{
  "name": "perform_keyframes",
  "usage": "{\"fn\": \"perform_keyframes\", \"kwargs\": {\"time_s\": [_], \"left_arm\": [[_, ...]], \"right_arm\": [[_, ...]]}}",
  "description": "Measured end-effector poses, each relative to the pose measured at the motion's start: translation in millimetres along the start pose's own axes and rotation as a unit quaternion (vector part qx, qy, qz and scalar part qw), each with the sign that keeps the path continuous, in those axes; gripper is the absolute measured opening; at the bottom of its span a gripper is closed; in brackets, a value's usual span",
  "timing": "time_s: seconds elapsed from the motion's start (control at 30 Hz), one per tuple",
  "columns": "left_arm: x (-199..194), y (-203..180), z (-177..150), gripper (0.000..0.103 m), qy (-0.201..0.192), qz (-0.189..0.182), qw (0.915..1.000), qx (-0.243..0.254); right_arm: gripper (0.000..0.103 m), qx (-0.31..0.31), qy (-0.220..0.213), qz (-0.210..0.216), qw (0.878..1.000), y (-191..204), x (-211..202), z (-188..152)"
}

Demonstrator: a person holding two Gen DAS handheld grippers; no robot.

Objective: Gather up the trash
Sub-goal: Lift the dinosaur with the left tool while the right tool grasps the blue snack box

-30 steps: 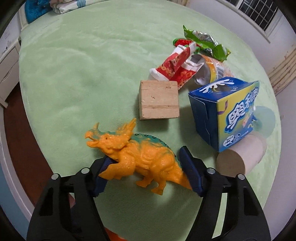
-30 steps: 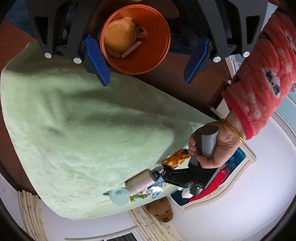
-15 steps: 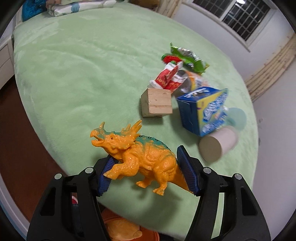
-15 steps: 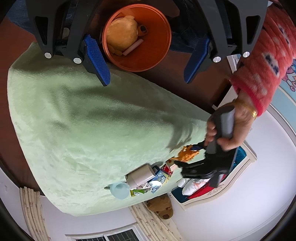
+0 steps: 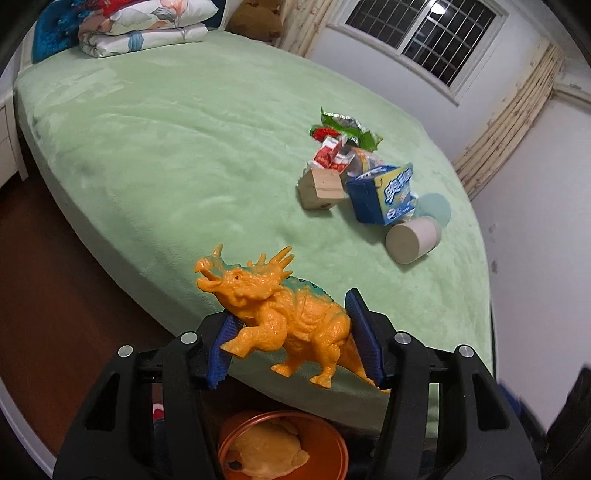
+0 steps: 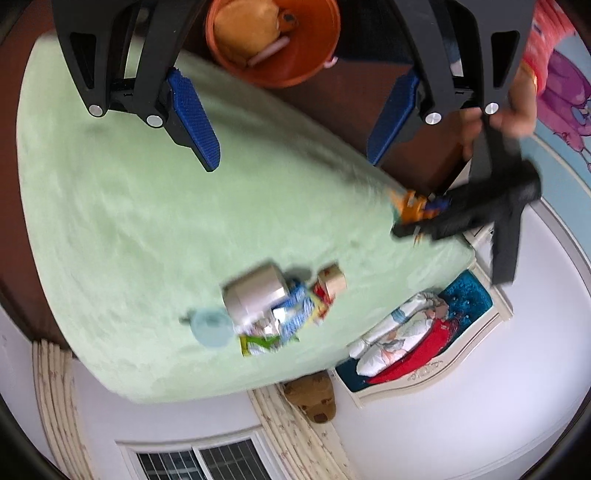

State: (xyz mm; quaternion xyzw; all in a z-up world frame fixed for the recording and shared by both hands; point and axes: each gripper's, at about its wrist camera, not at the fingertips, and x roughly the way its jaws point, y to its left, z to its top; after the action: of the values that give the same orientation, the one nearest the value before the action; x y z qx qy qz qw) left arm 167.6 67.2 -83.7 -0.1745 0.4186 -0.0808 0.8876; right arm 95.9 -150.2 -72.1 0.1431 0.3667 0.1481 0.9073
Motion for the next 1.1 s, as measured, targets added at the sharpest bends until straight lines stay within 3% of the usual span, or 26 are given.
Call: {"fn": "perform_keyframes", "kwargs": {"time_s": [0.2,0.4,0.67,0.9,0.97,1.03,1.1], "left_arm": [[-35,11,-12,0.055,-0.033,-0.014,0.9993,0.01],[-60,25,-27,0.055,-0.053,-0.012,0.9984,0.014],[-73,42,-43,0.055,-0.051,-0.02,0.9985,0.006],[-71,51,-47,0.055,-0.042,-0.024,0.9988,-0.001],[-71,51,-48,0.055,-0.042,-0.025,0.9988,-0.001],[-70,51,-49,0.055,-0.041,-0.026,0.9988,-0.002],[-69,50,-49,0.055,-0.04,-0.027,0.9988,-0.001]], "right_arm": [[0.08,-0.003,-0.006,0.018,1.0,21,33,63],[0.084,0.068,0.033,0.057,0.995,24,94,118],[0.084,0.145,0.091,0.009,0.985,13,179,159],[0.084,0.163,0.108,-0.038,0.98,9,210,173],[0.076,0.167,0.116,-0.046,0.978,9,215,173],[0.054,0.164,0.126,-0.051,0.977,8,221,171],[0.053,0.153,0.128,-0.055,0.978,9,220,169]]}}
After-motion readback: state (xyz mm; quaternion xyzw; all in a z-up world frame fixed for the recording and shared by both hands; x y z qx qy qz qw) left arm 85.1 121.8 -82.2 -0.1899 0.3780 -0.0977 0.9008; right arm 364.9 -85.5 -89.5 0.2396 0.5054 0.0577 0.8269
